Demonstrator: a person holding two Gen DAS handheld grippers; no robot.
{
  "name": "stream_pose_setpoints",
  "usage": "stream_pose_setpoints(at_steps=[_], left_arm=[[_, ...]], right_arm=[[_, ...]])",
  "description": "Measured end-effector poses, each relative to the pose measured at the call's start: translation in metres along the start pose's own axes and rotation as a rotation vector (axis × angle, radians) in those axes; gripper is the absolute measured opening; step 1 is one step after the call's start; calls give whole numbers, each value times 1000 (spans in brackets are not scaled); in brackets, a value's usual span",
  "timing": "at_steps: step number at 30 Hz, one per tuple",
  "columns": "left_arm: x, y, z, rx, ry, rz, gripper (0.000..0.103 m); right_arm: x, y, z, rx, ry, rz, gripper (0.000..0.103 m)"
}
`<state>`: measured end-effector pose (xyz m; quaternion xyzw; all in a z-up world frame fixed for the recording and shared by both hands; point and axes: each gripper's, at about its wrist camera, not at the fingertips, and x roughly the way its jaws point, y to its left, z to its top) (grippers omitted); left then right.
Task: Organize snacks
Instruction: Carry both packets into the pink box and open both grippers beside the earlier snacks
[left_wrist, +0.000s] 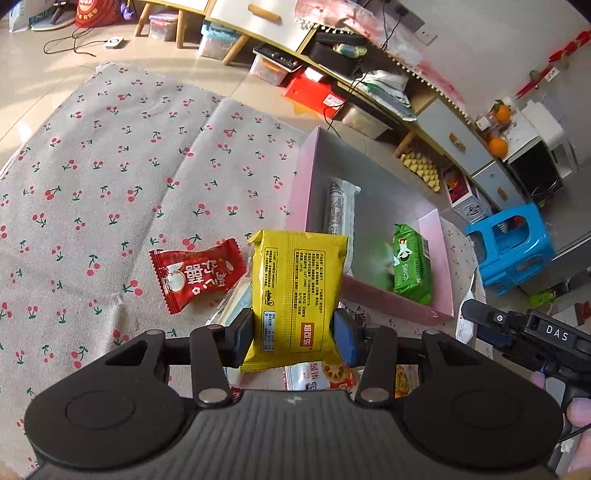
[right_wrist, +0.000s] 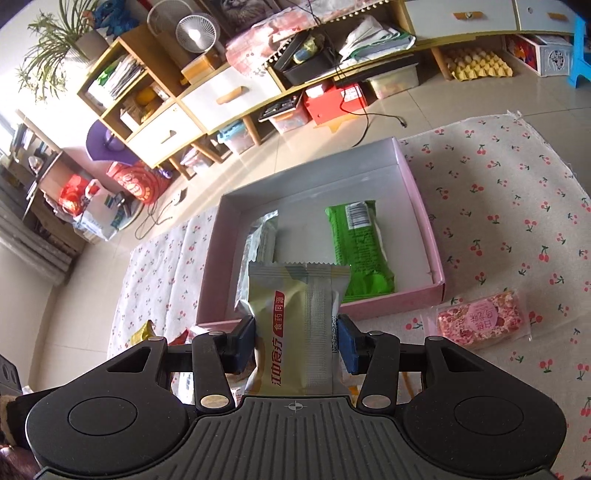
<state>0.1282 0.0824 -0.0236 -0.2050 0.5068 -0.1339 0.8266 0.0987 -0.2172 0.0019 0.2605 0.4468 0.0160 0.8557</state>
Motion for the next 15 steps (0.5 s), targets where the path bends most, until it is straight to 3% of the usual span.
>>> stream_pose_setpoints(at_steps=[10,15], left_arm=[[30,-39,11,43,-46,-67,43],[54,-65,18,125,-41,-64,43]], right_arm=[[5,-27,21,89,-62,-40,46],[16,-31,30,83,-65,-88,46]])
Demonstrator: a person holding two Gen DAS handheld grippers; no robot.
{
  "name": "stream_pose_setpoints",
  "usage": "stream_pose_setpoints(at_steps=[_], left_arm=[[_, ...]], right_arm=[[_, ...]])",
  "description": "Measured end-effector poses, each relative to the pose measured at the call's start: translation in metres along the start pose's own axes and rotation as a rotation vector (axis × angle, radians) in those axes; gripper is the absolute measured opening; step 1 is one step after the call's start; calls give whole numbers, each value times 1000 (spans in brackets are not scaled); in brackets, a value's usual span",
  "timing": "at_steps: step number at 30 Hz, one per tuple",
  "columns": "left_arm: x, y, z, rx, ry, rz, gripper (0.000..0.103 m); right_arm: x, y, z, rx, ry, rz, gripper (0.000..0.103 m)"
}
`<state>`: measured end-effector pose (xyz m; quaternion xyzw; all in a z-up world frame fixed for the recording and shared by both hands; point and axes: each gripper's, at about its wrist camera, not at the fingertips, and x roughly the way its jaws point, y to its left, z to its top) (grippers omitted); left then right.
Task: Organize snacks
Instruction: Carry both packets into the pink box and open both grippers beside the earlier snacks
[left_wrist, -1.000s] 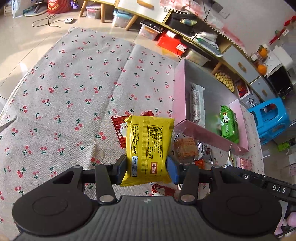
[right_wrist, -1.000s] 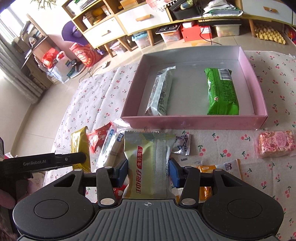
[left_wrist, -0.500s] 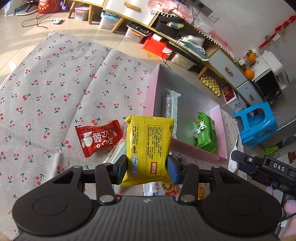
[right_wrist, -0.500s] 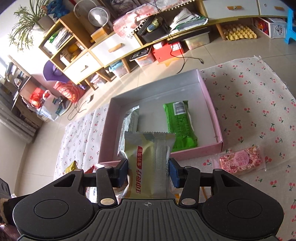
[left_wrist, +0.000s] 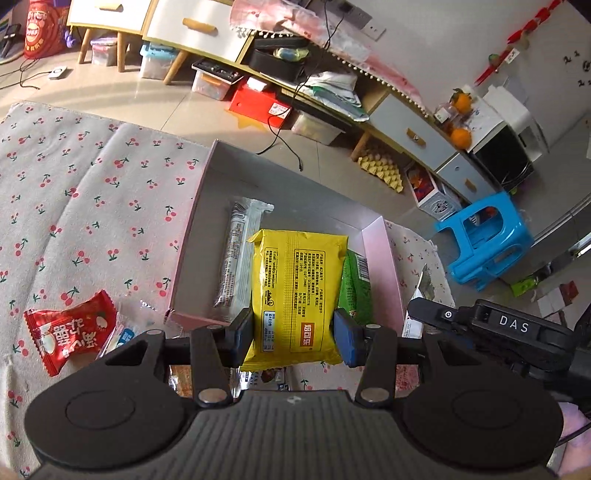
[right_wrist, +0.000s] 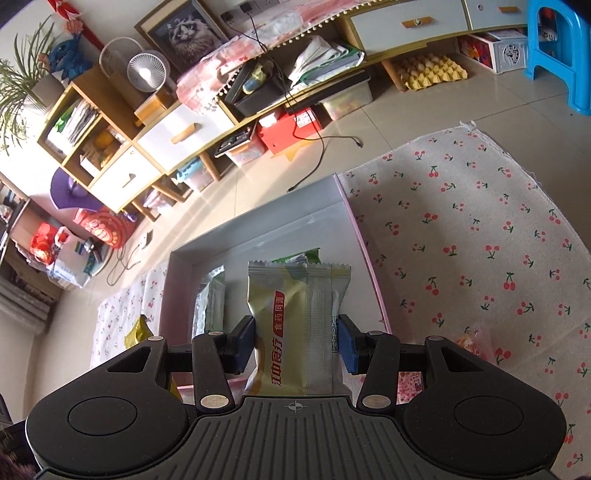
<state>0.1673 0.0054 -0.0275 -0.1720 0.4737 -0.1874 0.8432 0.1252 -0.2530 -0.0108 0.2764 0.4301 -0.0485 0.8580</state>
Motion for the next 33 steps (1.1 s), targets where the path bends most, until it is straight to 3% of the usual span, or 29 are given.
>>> stream_pose_setpoints(at_steps=[8,15,22,33], left_arm=[[37,-6,12,67,9,10,43],[56,-3,13,75,39,30,43],[60,-4,12,96,51,20,43],[58,-3,15,107,54,11,46]], right_arm=[[24,8,33,-54,-24,-22,46],[62,12,61,-17,20,-10,46],[93,5,77,173,76,33,46],[104,8,85,221,57,-9,49]])
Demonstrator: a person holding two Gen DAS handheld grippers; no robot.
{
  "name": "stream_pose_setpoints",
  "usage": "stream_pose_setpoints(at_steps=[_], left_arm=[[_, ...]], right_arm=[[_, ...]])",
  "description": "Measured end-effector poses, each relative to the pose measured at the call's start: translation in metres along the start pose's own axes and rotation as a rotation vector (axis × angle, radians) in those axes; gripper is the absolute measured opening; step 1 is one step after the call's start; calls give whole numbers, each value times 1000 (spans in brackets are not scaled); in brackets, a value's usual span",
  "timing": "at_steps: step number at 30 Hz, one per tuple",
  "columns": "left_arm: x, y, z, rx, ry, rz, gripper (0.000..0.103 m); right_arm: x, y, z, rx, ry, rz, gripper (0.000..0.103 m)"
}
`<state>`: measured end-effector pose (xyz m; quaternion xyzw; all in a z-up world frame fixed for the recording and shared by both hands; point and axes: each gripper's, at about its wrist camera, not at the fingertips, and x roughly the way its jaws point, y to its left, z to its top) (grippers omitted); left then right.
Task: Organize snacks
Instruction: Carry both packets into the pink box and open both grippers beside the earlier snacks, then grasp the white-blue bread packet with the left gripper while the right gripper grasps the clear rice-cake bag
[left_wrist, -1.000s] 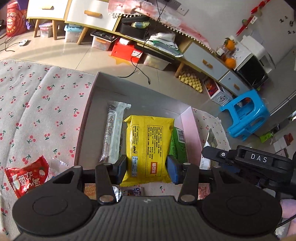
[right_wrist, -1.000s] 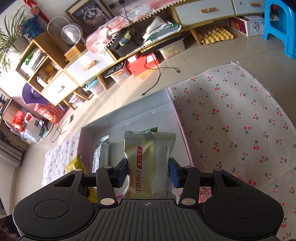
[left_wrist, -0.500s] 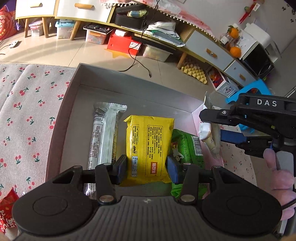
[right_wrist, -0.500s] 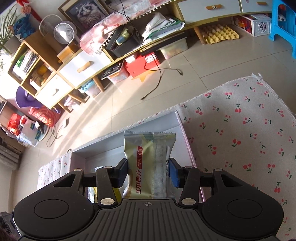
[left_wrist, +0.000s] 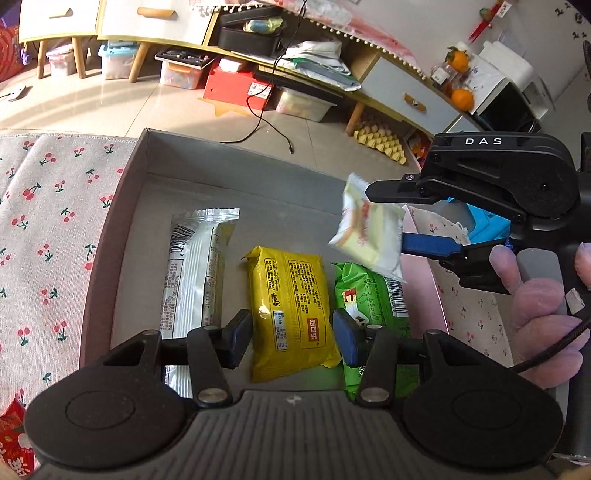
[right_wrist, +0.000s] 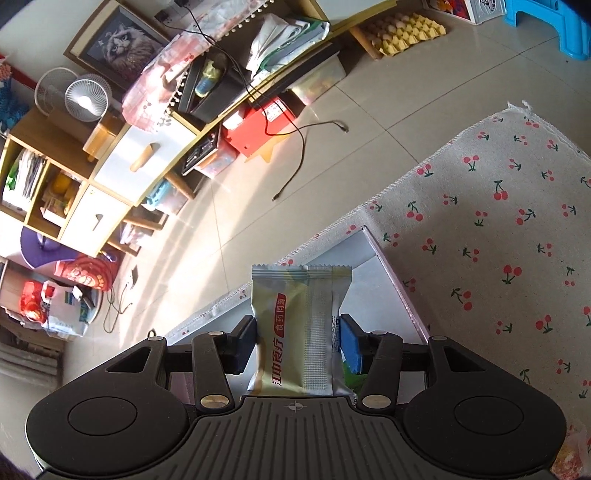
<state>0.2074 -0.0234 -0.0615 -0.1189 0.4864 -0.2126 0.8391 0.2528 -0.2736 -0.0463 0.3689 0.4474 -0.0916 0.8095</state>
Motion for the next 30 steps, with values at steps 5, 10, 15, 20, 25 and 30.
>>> stream_pose_setpoints(at_steps=[5,10,15,20,25,30], left_arm=[[-3,-3,-1,6,1,3,52],[-11,-7,-3,-1,9,14,57],[-28,-13,-9,22,5,22,66],[-44,-15,-18,31,8,25,70],[-62,-14,-30,53,9,35,75],[-76,-11,-40,63,16,47,80]], right_arm=[[-8,-4,-1,4,2,20,56],[-22,-5,-9,-27,5,-9,57],[-42,-6,-23,-67,1,-25,66],[-62,-5,-39,-127,10,-40,70],[-83,0,-61,-186,16,-41,72],[-100,8,-84,-245,22,-45,78]])
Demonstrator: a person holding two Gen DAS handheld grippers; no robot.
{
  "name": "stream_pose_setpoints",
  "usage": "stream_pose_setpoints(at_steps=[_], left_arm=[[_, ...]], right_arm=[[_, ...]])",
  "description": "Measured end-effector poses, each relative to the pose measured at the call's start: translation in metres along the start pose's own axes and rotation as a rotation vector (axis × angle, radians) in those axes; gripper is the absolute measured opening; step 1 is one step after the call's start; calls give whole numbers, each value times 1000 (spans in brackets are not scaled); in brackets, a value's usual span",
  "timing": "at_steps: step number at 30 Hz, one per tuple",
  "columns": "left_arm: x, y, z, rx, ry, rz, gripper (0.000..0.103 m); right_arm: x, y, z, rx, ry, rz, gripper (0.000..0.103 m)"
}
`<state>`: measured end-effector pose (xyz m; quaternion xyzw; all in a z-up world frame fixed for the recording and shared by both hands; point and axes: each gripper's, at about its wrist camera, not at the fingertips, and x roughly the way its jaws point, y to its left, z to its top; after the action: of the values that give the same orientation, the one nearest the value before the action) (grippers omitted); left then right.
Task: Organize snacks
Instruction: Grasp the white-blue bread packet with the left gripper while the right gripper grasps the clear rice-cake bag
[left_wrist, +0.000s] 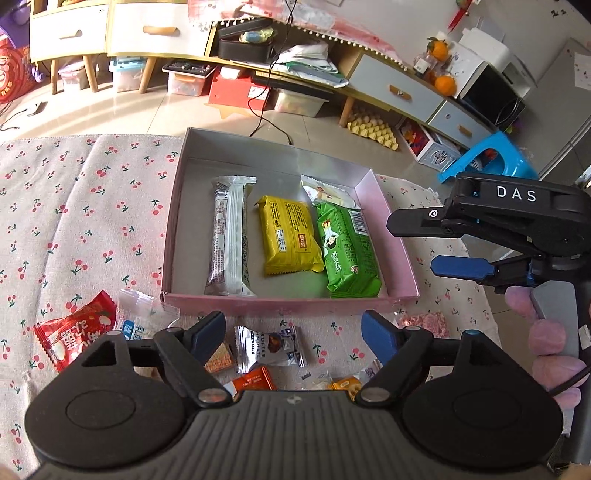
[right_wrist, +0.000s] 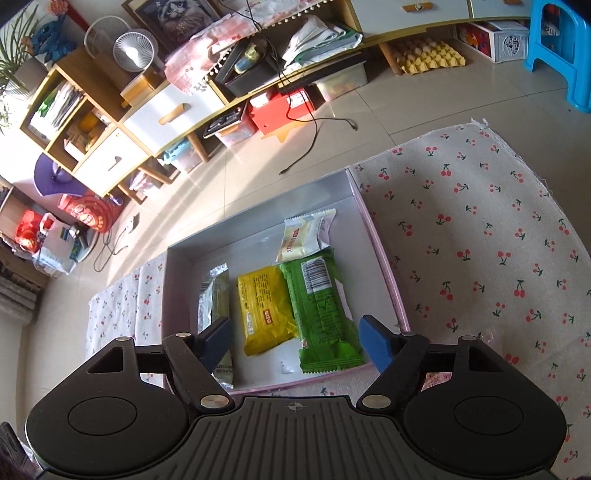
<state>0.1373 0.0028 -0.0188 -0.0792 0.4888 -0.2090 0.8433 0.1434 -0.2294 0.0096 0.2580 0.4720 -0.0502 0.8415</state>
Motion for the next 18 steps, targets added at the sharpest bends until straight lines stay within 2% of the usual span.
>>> stream_pose_setpoints(at_steps=[10,18], left_arm=[[-18,11,-22,16,13,28,89],[-25,26,-43,16,3,54,95]], right_arm=[[-19,26,-47,-151,25,-1,82],[-19,28,-79,-216,38,-2,85]])
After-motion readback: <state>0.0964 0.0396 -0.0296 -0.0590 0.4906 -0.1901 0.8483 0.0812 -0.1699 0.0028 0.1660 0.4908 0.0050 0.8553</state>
